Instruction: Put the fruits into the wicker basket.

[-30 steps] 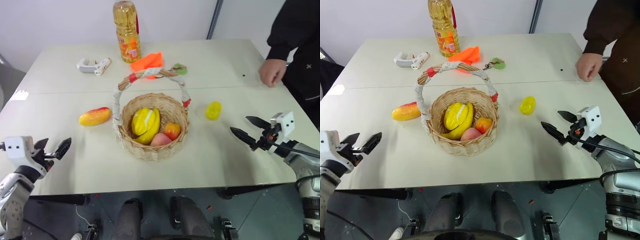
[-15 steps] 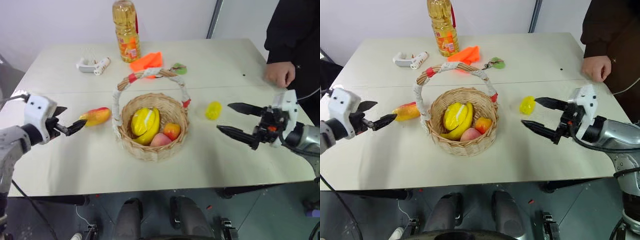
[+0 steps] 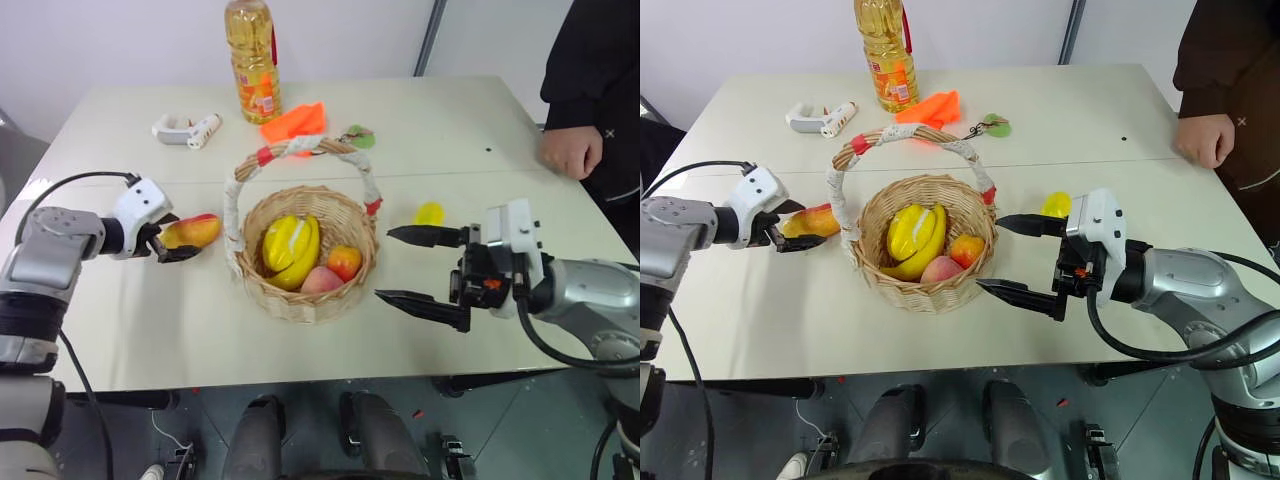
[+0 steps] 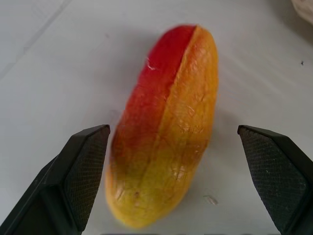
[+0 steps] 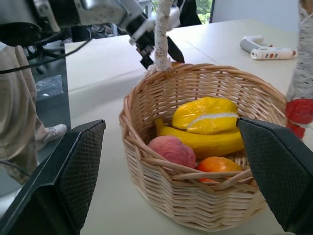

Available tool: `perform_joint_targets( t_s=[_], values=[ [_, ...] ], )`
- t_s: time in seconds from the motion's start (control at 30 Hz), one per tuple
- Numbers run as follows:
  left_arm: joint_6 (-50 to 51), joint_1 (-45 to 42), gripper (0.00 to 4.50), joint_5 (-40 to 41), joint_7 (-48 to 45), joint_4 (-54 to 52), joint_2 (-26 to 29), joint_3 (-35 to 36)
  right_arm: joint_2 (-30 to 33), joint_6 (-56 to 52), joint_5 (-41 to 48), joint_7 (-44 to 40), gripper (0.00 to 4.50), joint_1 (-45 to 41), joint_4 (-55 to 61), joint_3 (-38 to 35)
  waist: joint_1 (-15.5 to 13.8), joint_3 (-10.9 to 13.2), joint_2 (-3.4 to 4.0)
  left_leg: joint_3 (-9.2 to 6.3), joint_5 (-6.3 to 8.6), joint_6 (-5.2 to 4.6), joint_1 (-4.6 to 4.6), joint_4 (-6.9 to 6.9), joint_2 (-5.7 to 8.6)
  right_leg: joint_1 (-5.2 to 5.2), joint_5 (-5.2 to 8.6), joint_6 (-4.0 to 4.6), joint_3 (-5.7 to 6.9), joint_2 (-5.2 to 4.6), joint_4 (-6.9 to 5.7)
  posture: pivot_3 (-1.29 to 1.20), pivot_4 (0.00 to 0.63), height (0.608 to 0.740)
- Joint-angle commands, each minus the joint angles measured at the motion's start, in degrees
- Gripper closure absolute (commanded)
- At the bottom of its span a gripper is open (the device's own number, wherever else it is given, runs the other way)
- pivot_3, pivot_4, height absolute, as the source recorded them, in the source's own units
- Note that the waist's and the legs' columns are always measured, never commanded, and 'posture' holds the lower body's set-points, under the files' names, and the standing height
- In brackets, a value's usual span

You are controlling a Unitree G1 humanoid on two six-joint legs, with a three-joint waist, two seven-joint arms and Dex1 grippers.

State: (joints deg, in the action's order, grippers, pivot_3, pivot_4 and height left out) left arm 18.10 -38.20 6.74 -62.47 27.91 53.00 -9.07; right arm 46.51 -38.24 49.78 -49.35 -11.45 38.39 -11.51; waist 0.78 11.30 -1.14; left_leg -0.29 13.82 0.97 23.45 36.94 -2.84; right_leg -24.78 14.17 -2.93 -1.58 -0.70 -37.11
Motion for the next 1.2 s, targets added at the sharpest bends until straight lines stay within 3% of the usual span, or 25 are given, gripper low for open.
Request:
perform_joint_targets(
  t_s=[0.03, 0.1, 0.2, 0.47, 0.57, 0.67, 0.77, 0.9, 1.03, 1.2],
  values=[
    [-4.02, -2.17, 0.26, -2.62, -1.89, 3.74, -0.12, -0.43, -0.29, 1.1, 1.28, 0.83, 0.01, -0.05, 3.05, -0.47, 0.03, 0.0, 0.0, 0.0, 0.0, 0.0, 0.0, 0.0, 0.0, 0.0, 0.0, 0.0, 0.0, 0.0, -0.01, 0.0, 0.15, 0.74],
    [-4.98, -2.77, 0.96, -2.75, -1.59, 5.28, -0.67, 0.47, -0.28, 1.05, 1.25, 1.18, 0.0, -0.03, 3.5, -0.29, -0.03, 0.0, 0.0, 0.0, 0.0, 0.0, 0.0, 0.0, 0.0, 0.0, 0.0, -0.01, 0.0, 0.0, -0.02, 0.0, 0.15, 0.74],
    [-5.05, -2.12, 2.37, -1.54, -1.4, 4.67, 0.02, 3.1, -0.16, 1.1, 1.06, 1.53, 0.0, -0.03, 3.76, -0.28, -0.01, -0.01, -0.01, -0.01, 0.0, 0.0, 0.0, 0.02, 0.0, 0.01, -0.01, -0.02, 0.0, 0.0, -0.05, 0.0, 0.15, 0.74],
    [10.2, 13.77, 2.37, 13.98, -1.94, -14.9, 5.01, 24.2, 0.5, 2.76, -0.99, 1.15, 0.0, -0.33, 1.5, -0.98, 0.32, 0.0, -0.02, 0.0, 0.02, -0.03, -0.04, 0.01, -0.11, -0.04, -0.03, -0.06, 0.01, 0.02, -0.14, 0.0, 0.15, 0.74],
    [26.13, 25.93, 2.37, 30.61, -2.82, -36.63, 3.8, 38.59, 0.65, 3.61, -1.83, 0.33, 0.0, -1.68, -1.59, -1.28, 0.27, 0.01, -0.03, 0.01, 0.02, -0.03, -0.06, 0.02, -0.12, 0.0, 0.01, -0.04, 0.03, -0.05, -0.13, 0.0, 0.15, 0.74],
    [35.83, 32.68, 2.37, 46.89, 0.68, -55.5, 1.67, 44.5, 0.76, 4.39, -2.75, -1.14, 0.0, -3.96, -5.2, -0.77, -0.17, 0.0, -0.06, 0.0, 0.02, -0.02, -0.06, 0.07, -0.13, 0.07, 0.02, -0.04, 0.03, -0.2, -0.09, 0.0, 0.15, 0.74],
    [38.76, 32.16, 2.37, 57.97, 8.72, -66.29, -0.15, 41.46, 0.48, 4.97, -3.6, -2.42, 0.0, -6.41, -7.8, 0.28, -0.33, 0.0, -0.03, 0.04, 0.0, 0.0, -0.12, 0.15, -0.03, 0.26, 0.17, -0.24, 0.13, -0.37, -0.06, 0.0, 0.15, 0.74],
    [37.42, 23.17, 2.37, 62.29, 22.83, -70.47, -6.16, 30.64, -0.03, 5.88, -5.16, -3.55, 0.0, -8.4, -9.82, 1.85, -0.22, -0.01, -0.02, 0.05, 0.0, 0.0, -0.2, 0.2, 0.02, 0.36, 0.16, -0.24, 0.12, -0.27, -0.08, 0.0, 0.15, 0.74],
    [34.59, 14.55, 2.37, 54.42, 31.33, -69.93, -14.33, 18.62, -0.7, 6.1, -5.92, -2.79, 0.0, -9.38, -10.02, 2.19, -0.02, -0.02, -0.05, 0.0, -0.01, -0.01, -0.17, 0.23, 0.02, 0.37, -0.06, -0.29, 0.08, -0.13, -0.1, 0.0, 0.15, 0.74],
    [29.56, 10.33, 2.37, 40.34, 32.06, -64.82, -17.26, 6.61, -0.73, 5.94, -6.4, -0.66, 0.0, -7.35, -8.73, 0.46, -0.03, -0.02, -0.05, -0.05, 0.0, -0.03, -0.21, 0.15, -0.01, 0.33, -0.06, -0.36, 0.02, 0.03, -0.12, 0.0, 0.15, 0.74]
  ],
)
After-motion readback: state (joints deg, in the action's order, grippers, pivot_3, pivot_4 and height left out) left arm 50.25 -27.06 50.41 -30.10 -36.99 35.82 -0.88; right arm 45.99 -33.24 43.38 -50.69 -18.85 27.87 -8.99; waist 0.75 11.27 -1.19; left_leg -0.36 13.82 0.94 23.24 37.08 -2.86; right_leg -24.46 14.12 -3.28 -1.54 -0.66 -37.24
